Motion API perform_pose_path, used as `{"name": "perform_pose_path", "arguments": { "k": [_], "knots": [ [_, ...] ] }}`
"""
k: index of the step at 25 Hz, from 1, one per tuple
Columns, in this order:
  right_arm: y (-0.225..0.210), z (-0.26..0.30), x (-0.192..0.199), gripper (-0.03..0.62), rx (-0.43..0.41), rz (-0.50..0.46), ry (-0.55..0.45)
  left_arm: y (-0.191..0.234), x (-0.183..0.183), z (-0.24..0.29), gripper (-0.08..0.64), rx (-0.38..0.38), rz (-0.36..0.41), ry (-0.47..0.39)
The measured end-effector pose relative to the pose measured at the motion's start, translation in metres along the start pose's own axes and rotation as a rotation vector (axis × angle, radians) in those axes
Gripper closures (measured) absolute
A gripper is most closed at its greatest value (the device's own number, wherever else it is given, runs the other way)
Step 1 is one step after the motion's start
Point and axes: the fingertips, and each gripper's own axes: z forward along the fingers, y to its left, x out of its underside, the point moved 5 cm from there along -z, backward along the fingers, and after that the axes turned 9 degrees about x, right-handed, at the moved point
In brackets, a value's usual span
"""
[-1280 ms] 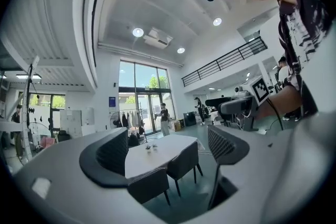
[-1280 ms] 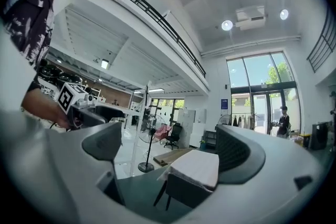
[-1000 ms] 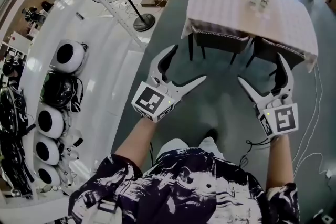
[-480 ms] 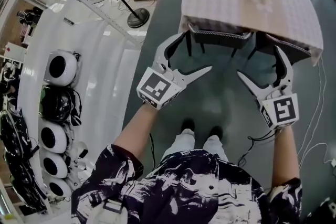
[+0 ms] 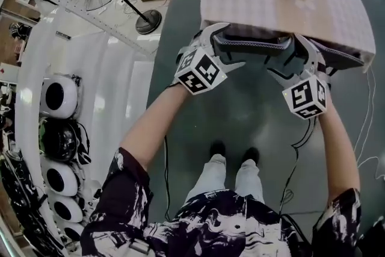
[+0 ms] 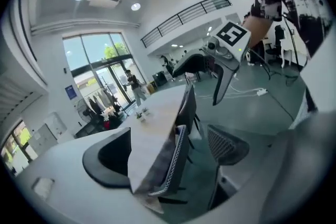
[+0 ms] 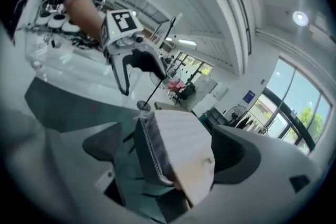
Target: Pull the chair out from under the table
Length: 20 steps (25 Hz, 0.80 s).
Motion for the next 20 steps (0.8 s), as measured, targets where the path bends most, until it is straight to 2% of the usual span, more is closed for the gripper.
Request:
{"name": "perform_pose_path", "arguments": {
  "k": [3, 7, 10, 14, 17, 20],
  "knots": [
    [0.019, 0.053, 0.042, 0.083, -0.100, -0.147, 0.142, 0.013, 0.043, 0.043, 0.107, 0.064, 0.035, 0.127],
    [0.047, 0.115, 0.091, 0.084, -0.236, -0.326, 0.274, 0.018, 0.089, 0.098, 0.110, 0.152, 0.057, 0.219],
    [0.065, 0.153, 0.121, 0.084, -0.309, -0.420, 0.347, 0.015, 0.126, 0.133, 0.119, 0.219, 0.094, 0.303],
    [0.080, 0.185, 0.155, 0.084, -0.370, -0.475, 0.416, 0.021, 0.156, 0.163, 0.165, 0.258, 0.107, 0.362],
    [0.087, 0.201, 0.175, 0.086, -0.395, -0.490, 0.450, 0.028, 0.170, 0.177, 0.217, 0.282, 0.107, 0.400],
    [0.094, 0.209, 0.189, 0.086, -0.422, -0.492, 0.474, 0.024, 0.185, 0.189, 0.236, 0.318, 0.117, 0.450]
  ]
}}
